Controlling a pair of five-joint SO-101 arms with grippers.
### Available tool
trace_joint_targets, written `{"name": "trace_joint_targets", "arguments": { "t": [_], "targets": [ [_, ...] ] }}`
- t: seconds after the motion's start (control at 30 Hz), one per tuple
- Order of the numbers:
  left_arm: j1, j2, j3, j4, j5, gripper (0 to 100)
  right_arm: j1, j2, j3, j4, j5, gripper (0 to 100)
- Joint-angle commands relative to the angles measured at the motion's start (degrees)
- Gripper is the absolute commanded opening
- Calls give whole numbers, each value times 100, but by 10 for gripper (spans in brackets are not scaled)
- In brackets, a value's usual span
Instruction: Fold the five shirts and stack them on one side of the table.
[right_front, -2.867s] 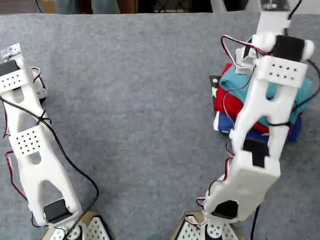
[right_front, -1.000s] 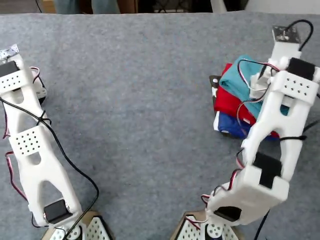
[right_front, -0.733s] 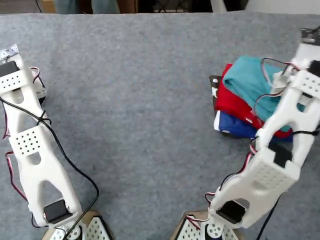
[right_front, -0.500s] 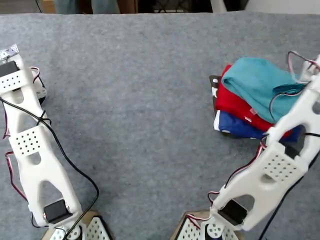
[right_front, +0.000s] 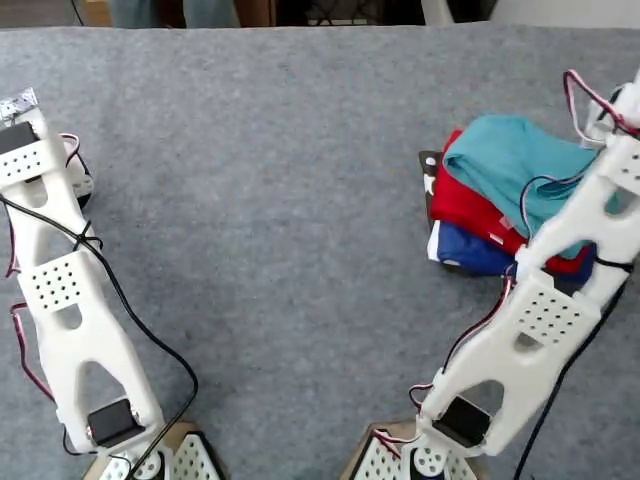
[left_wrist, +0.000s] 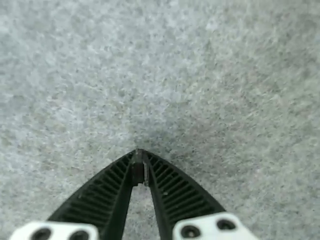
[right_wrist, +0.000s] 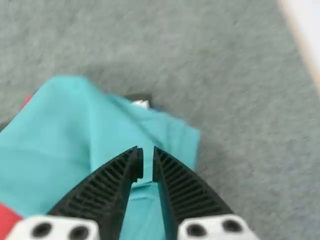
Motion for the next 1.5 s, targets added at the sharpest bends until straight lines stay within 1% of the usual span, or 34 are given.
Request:
{"name": "trace_joint_targets", "arguments": {
  "t": [0.0, 0.1, 0.2, 0.27, 0.37, 0.53, 0.7, 0.83, 0.9, 1.1, 1.23, 1.3, 1.37, 1.47],
  "targets": [
    [-101, 0, -57, -53, 70, 30, -220, -664, 1288, 70, -167, 25],
    [-101, 0, -57, -53, 70, 30, -273, -1244, 2686, 62, -352, 16],
    [-92, 0, -57, -53, 70, 30, -475, -1701, 3758, 53, -484, 16],
    [-92, 0, -57, -53, 70, 30, -598, -1771, 4180, -97, -571, 16],
    [-92, 0, -57, -53, 70, 30, -589, -1701, 4602, -633, -598, 16],
    [-92, 0, -57, -53, 70, 30, -299, -1437, 4541, -1152, -554, 16],
    [-92, 9, -57, -53, 70, 30, -35, -1402, 4048, -1196, -536, 16],
    [-92, 9, -57, -53, 70, 30, 26, -1393, 3969, -1433, -237, 16],
    [-92, 9, -57, -53, 70, 30, 158, -1393, 4040, -1890, -229, 16],
    [-92, 9, -57, -53, 70, 30, 607, -1393, 4382, -3789, -229, 16],
    [-92, 9, -57, -53, 70, 30, 782, -1393, 4734, -5213, -229, 16],
    [-92, 9, -57, -53, 70, 30, 809, -1411, 4804, -5653, -229, 16],
    [-92, 9, -57, -53, 70, 30, 800, -1473, 4760, -5591, -202, 18],
    [-92, 9, -57, -53, 62, 30, 651, -1684, 4426, -4607, -26, 18]
  ]
}}
